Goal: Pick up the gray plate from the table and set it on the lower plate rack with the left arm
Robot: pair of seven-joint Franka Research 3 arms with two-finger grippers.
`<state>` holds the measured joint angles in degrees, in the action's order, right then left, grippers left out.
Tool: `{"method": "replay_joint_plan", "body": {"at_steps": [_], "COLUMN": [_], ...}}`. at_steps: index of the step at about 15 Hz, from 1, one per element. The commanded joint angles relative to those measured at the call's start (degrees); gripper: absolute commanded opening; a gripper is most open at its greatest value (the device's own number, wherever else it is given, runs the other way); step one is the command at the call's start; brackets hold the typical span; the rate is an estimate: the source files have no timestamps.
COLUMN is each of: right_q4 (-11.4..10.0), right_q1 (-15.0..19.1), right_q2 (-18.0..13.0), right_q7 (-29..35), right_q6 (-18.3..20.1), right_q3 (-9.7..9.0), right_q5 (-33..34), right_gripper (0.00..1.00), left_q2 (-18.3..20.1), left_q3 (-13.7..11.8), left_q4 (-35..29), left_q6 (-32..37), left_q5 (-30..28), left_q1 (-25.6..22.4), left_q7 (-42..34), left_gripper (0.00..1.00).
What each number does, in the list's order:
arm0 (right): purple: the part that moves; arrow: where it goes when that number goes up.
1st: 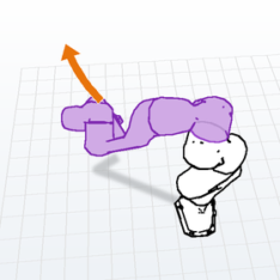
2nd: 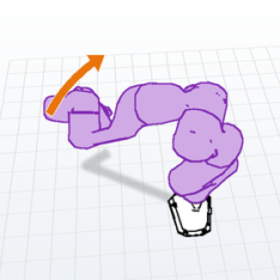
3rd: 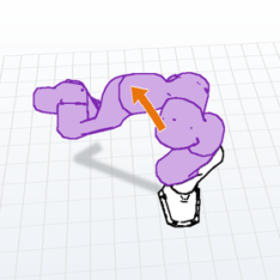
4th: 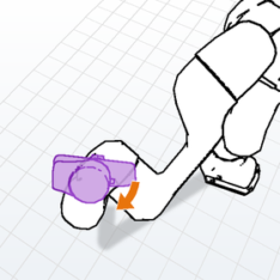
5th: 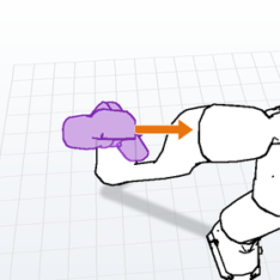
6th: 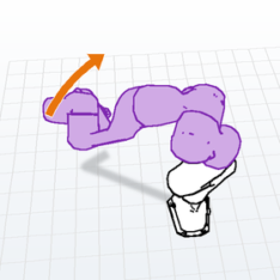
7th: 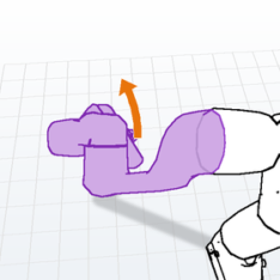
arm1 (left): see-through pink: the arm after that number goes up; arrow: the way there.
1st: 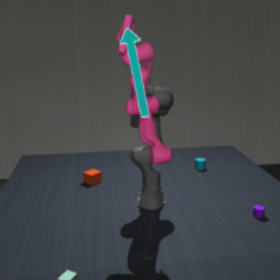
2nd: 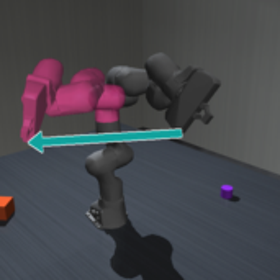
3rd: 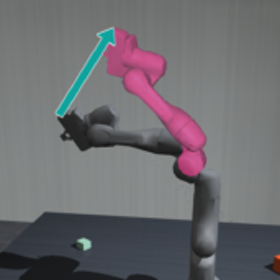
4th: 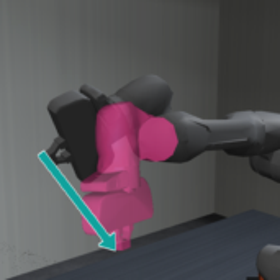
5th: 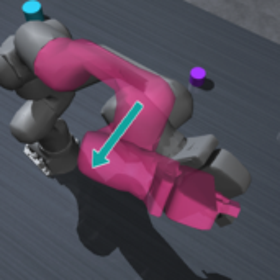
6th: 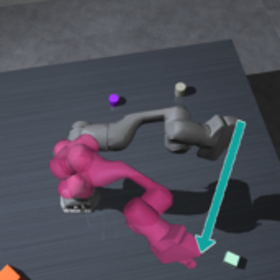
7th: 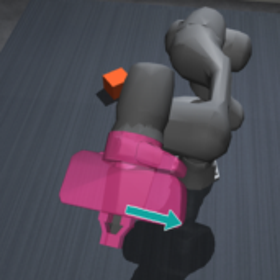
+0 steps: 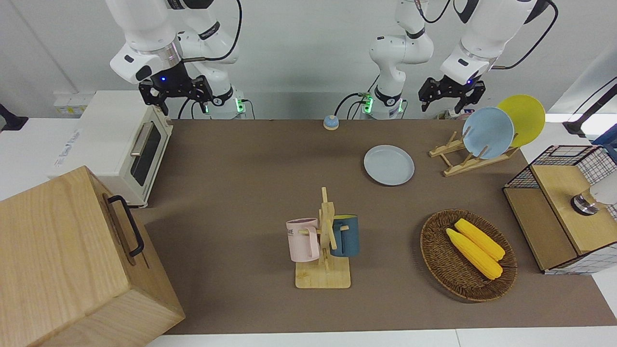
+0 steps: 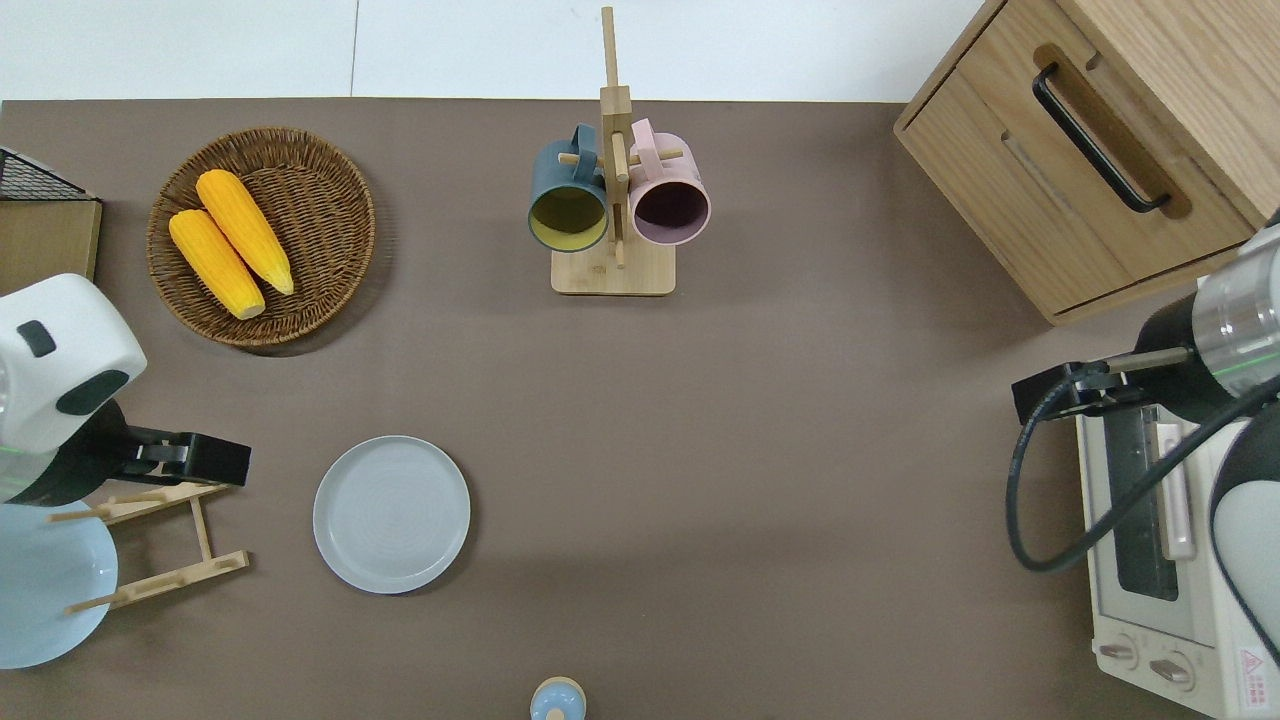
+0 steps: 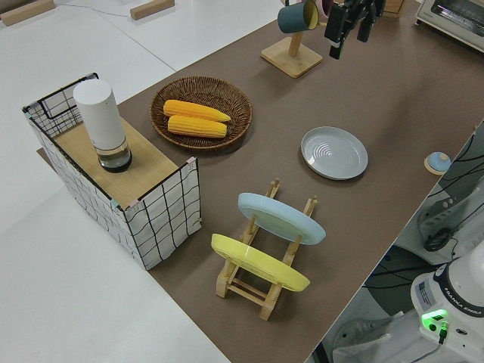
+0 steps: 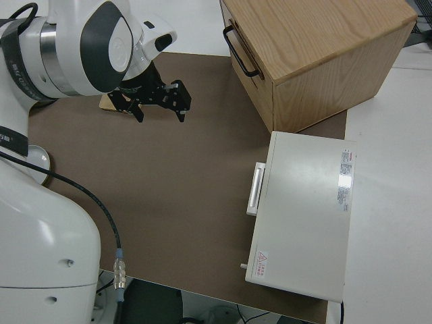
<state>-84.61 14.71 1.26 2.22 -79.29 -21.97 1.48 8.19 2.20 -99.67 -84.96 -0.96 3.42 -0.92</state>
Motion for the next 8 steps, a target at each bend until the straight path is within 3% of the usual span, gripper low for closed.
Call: {"method": "replay_joint_plan", "body": {"at_steps": [1, 8], "right_q4": [0.5, 0.5], "right_q1": [1.5, 1.5], "right_q2": [-0.1, -0.2], "right_q7": [0.7, 0.7], "right_q6": [0.7, 0.7], "right_q3": [-1.24, -1.24], "right_q5": [0.4, 0.4], "right_gripper": [0.983, 0.983], "left_q2": [6.8, 13.3], "left_q3": [-0.1, -0.1], "left_q4": [-9.8, -24.5], "left_q6": [-4.9, -15.3], "left_q5": [1.2, 1.2], "left_q1": [0.1, 0.0], "left_q7": [0.7, 0.7], "left_gripper": [0.99, 0.99]}}
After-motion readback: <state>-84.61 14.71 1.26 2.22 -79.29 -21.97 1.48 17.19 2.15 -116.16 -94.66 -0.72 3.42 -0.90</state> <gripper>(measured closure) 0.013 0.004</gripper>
